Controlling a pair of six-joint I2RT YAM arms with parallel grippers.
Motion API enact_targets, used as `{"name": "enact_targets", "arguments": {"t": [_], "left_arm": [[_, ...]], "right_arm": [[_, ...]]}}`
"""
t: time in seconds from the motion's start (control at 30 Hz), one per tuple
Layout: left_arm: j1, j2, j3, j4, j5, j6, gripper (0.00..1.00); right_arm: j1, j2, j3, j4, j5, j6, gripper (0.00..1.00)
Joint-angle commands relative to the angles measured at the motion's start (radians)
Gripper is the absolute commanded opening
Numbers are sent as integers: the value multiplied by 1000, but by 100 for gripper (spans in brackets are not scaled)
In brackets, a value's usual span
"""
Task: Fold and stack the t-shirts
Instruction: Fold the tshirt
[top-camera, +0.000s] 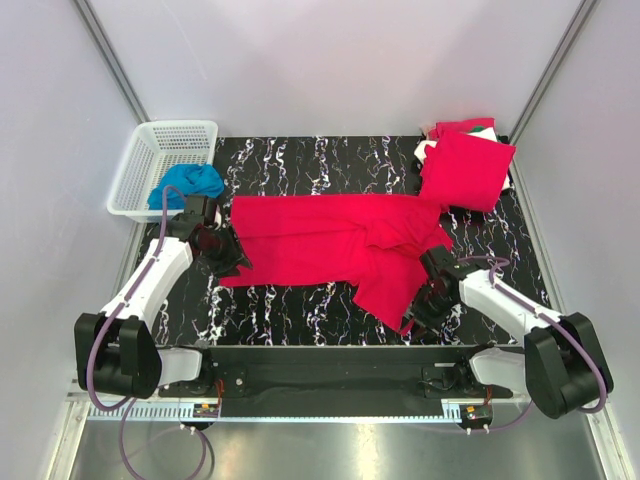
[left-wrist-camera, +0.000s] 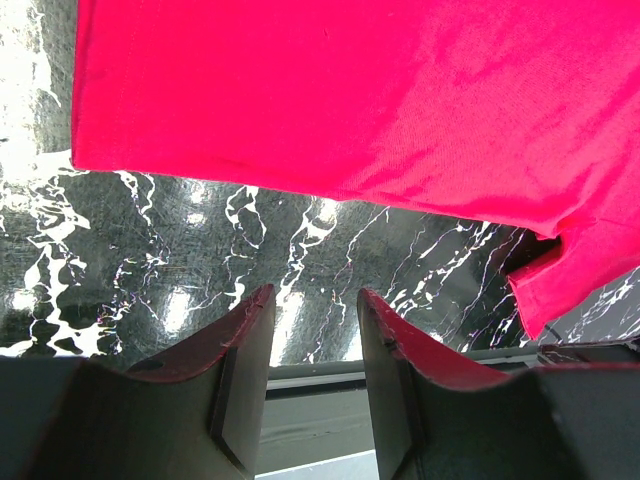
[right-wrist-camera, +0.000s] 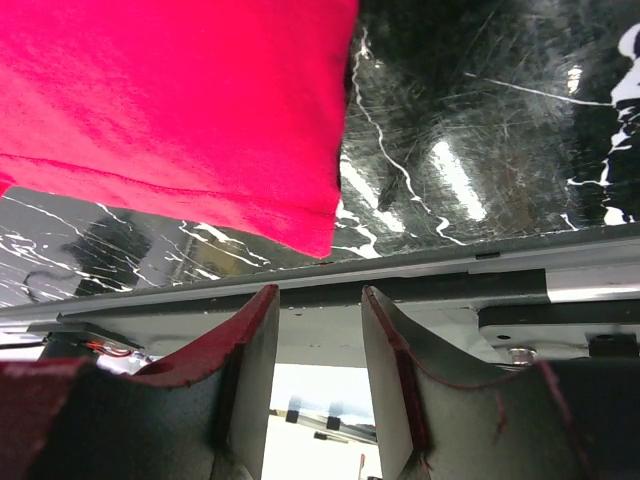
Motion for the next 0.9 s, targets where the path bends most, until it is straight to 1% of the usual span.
{"name": "enact_targets", "arguments": {"t": [0.0,0.17,0.37,0.6,0.87], "left_arm": [[4,-26,7,5,12,19,43],[7,-28,-5,7,1,25,43],[16,-35,-17,5,-13,31,43],[28,-17,-2,13,1,40,43],[42,-9,4,11,10,54,43]], "right_arm": [[11,-28,-14,3,30,31,46],[14,-13,-36,40,30,54,45],[33,27,-4,41,68,73,44],[45,119,39,66,68,88,44],[47,142,52,81,70,94,43]]}}
